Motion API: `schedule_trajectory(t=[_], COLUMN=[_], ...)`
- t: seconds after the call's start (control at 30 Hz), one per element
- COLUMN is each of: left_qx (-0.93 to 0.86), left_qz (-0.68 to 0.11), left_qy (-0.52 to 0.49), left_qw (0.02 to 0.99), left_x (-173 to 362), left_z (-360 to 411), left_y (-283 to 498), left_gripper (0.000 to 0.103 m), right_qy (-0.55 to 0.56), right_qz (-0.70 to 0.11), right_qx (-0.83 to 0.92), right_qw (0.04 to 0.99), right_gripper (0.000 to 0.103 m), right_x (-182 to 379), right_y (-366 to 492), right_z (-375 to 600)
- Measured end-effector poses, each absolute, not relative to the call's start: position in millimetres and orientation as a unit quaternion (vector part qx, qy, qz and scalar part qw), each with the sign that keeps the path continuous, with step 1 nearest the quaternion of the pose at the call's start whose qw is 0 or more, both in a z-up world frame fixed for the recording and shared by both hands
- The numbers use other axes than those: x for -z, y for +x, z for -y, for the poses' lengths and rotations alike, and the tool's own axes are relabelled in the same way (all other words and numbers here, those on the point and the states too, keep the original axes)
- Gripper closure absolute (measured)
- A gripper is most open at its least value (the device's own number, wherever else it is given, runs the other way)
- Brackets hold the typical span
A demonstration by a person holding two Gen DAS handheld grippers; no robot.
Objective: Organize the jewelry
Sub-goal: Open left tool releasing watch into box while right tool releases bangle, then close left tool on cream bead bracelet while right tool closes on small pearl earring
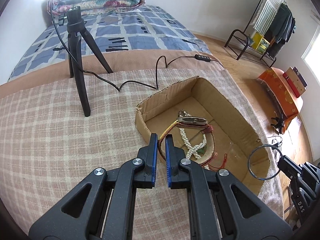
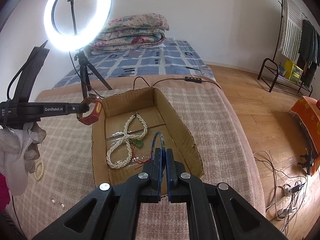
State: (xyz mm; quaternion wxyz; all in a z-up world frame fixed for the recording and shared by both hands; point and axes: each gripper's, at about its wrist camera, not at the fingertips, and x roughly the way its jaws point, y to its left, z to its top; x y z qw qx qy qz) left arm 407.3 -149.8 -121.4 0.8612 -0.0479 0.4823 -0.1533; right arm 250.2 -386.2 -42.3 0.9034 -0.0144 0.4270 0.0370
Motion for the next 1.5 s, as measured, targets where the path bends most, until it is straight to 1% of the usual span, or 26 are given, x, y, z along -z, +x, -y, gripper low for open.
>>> schedule_trajectory(t=[0.23, 0.3, 0.33, 0.37, 0.4, 0.43, 0.5, 0.53, 0.57, 0.6, 0.7, 0.73, 0.77, 0.83, 0.9, 0.93, 0.97, 1.03, 1.3, 1.5], left_qx=[0.161, 0.166, 0.166, 0.170, 0.169, 0.166, 0.167, 0.168, 0.166, 0.164, 0.162, 0.160, 0.160, 0.159, 0.158, 0.157, 0.155, 0.151, 0.153, 0.155], left_qz=[-0.486, -0.486, -0.488, -0.488, -0.485, -0.483, -0.482, -0.481, -0.477, -0.474, -0.472, -0.471, -0.470, -0.469, -0.466, -0.463, -0.460, -0.453, -0.438, -0.436], left_qy=[-0.049, -0.049, -0.050, -0.053, -0.052, -0.050, -0.050, -0.050, -0.049, -0.047, -0.046, -0.047, -0.047, -0.047, -0.045, -0.045, -0.045, -0.046, -0.034, -0.037], left_qw=[0.857, 0.857, 0.856, 0.854, 0.856, 0.858, 0.859, 0.859, 0.862, 0.864, 0.865, 0.866, 0.867, 0.867, 0.869, 0.871, 0.873, 0.878, 0.885, 0.886], left_x=[127.8, 126.1, 125.6, 124.6, 122.9, 121.1, 118.7, 117.4, 115.4, 113.8, 110.4, 109.2, 107.8, 104.7, 100.6, 98.0, 95.0, 88.8, 68.1, 52.3], left_z=[154.2, 156.8, 157.4, 157.9, 158.1, 158.7, 159.0, 158.5, 157.8, 157.0, 154.3, 153.1, 151.8, 150.1, 148.1, 146.5, 144.7, 140.7, 122.8, 98.3], left_y=[412.9, 413.1, 413.3, 413.3, 412.7, 412.1, 411.2, 410.5, 409.2, 408.3, 406.6, 405.8, 405.1, 402.8, 399.9, 397.7, 394.9, 389.1, 366.2, 345.0], left_gripper=[0.098, 0.094, 0.089, 0.086, 0.086, 0.085, 0.079, 0.070, 0.068, 0.068, 0.068, 0.068, 0.068, 0.068, 0.058, 0.046, 0.039, 0.034, 0.034, 0.034], right_qy=[-0.012, -0.009, -0.008, -0.008, -0.008, -0.009, -0.014, -0.017, -0.021, -0.024, -0.035, -0.038, -0.041, -0.041, -0.043, -0.047, -0.052, -0.059, -0.055, -0.048], right_qz=[-0.433, -0.430, -0.428, -0.425, -0.422, -0.421, -0.422, -0.420, -0.417, -0.411, -0.408, -0.406, -0.403, -0.404, -0.405, -0.404, -0.402, -0.399, -0.385, -0.355], right_qx=[-0.036, -0.041, -0.043, -0.044, -0.048, -0.051, -0.051, -0.050, -0.049, -0.048, -0.044, -0.040, -0.037, -0.037, -0.032, -0.026, -0.021, -0.018, -0.026, -0.036], right_qw=[0.901, 0.902, 0.903, 0.904, 0.905, 0.905, 0.905, 0.906, 0.907, 0.910, 0.911, 0.912, 0.914, 0.913, 0.913, 0.913, 0.914, 0.915, 0.921, 0.933], right_gripper=[0.102, 0.101, 0.096, 0.082, 0.076, 0.074, 0.068, 0.053, 0.036, 0.031, 0.023, 0.015, 0.012, 0.012, 0.011, 0.007, 0.004, 0.003, 0.003, 0.003], right_x=[48.2, 47.3, 45.8, 44.9, 43.9, 43.5, 43.4, 43.0, 42.6, 41.4, 38.5, 37.7, 37.0, 36.1, 35.8, 35.7, 35.1, 33.2, 21.6, 6.8], right_y=[252.6, 252.2, 252.4, 251.8, 251.0, 251.0, 250.9, 250.2, 249.2, 247.6, 247.0, 245.8, 244.6, 244.1, 243.3, 242.9, 241.6, 238.6, 222.9, 204.4], right_z=[389.2, 389.1, 387.7, 386.7, 385.3, 383.8, 380.5, 378.8, 377.6, 376.5, 372.8, 371.8, 371.1, 370.0, 368.9, 368.8, 367.7, 366.9, 363.4, 356.7])
